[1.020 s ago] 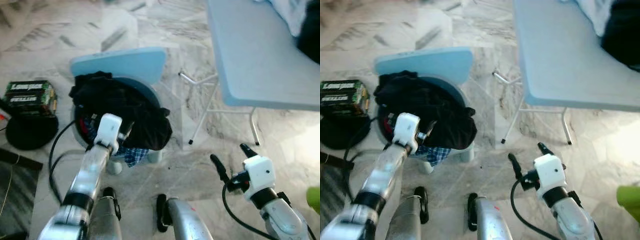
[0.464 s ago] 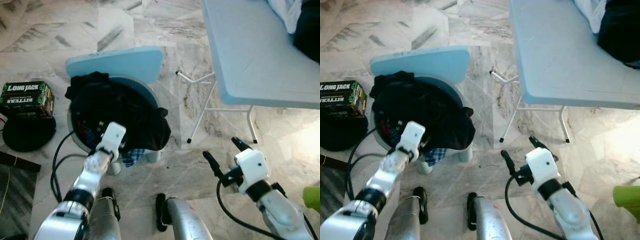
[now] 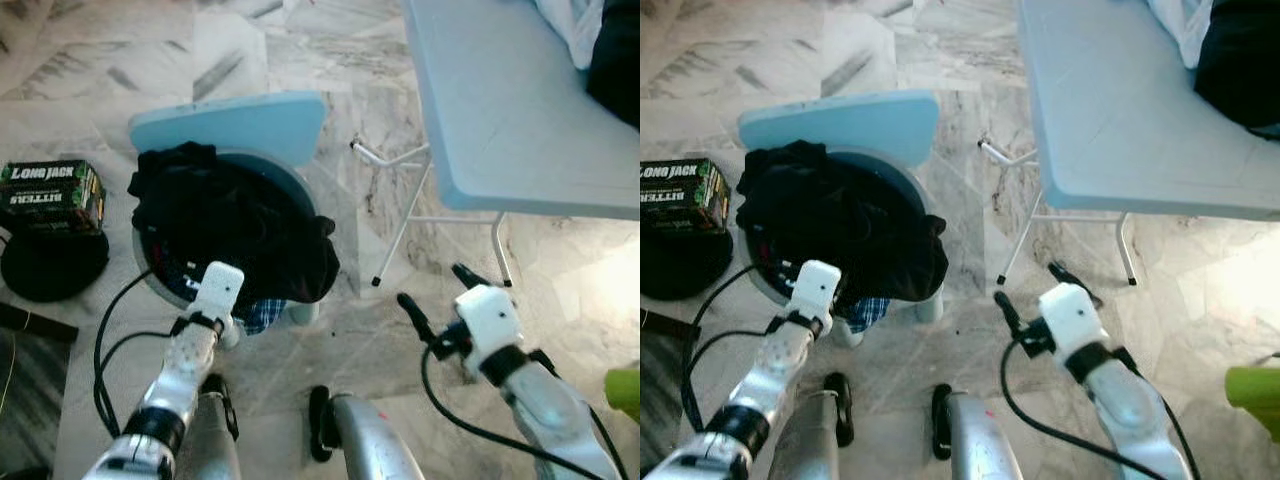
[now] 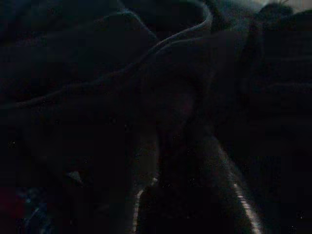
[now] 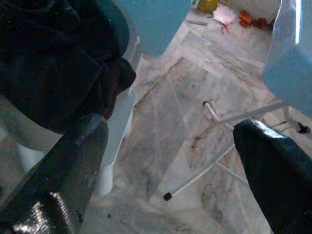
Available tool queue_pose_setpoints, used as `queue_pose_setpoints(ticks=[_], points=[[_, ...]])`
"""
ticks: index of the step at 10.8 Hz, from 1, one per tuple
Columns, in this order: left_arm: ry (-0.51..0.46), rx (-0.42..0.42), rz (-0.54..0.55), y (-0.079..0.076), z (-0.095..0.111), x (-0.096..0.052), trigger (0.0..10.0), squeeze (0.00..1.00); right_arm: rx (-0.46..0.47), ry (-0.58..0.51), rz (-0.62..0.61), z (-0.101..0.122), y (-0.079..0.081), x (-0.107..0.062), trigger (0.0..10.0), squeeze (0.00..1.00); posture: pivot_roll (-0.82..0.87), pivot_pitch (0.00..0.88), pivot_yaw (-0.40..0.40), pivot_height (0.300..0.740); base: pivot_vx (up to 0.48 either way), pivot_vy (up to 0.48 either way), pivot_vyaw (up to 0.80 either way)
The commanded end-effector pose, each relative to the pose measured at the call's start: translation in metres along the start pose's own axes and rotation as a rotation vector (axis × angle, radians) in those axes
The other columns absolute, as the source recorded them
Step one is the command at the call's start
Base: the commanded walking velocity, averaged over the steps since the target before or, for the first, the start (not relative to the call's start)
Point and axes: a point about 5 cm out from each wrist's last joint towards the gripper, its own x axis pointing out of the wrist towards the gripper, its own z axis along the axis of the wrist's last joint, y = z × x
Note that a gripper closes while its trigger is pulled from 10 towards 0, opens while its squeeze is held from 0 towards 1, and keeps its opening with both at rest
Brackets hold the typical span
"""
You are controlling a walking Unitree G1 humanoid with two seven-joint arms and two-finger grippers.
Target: Hang hanger
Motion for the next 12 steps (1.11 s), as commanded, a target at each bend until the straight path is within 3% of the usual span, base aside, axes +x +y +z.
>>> queue_pose_setpoints(ticks=[1, 3, 4, 6, 10, 12], points=[[0.006, 0.021, -0.046, -0.011, -0.004, -0.005, 0.0, 0.0, -0.006, 0.03, -0.002, -0.007, -0.001, -0.002, 10.0, 0.0, -0.15, 0.274, -0.16, 0.74, 0.0, 0.0, 0.0], [-0.007, 0.007, -0.055, -0.014, -0.001, -0.002, 0.0, 0.0, -0.014, 0.026, -0.011, -0.007, -0.004, 0.0, 10.0, 0.0, -0.16, 0.271, -0.16, 0.74, 0.0, 0.0, 0.0], [-0.049, -0.008, -0.089, -0.021, 0.006, -0.001, 0.0, 0.0, -0.017, 0.025, -0.014, -0.008, -0.004, 0.001, 10.0, 0.0, -0.15, 0.264, -0.157, 0.74, 0.0, 0.0, 0.0], [-0.183, 0.046, -0.186, -0.038, 0.024, -0.005, 0.0, 0.0, -0.022, 0.017, -0.009, -0.008, -0.001, 0.003, 10.0, 0.0, -0.15, 0.26, -0.156, 0.74, 0.0, 0.0, 0.0], [-0.339, 0.164, -0.143, -0.032, 0.044, -0.008, 0.0, 0.0, -0.031, 0.002, 0.001, -0.008, 0.0, 0.01, 10.0, 0.0, -0.13, 0.256, -0.156, 0.74, 0.0, 0.0, 0.0], [-0.389, 0.203, -0.202, -0.035, 0.048, -0.018, 0.0, 0.0, -0.035, -0.003, -0.002, -0.009, 0.0, 0.011, 10.0, 0.0, -0.13, 0.256, -0.151, 0.74, 0.0, 0.0, 0.0]])
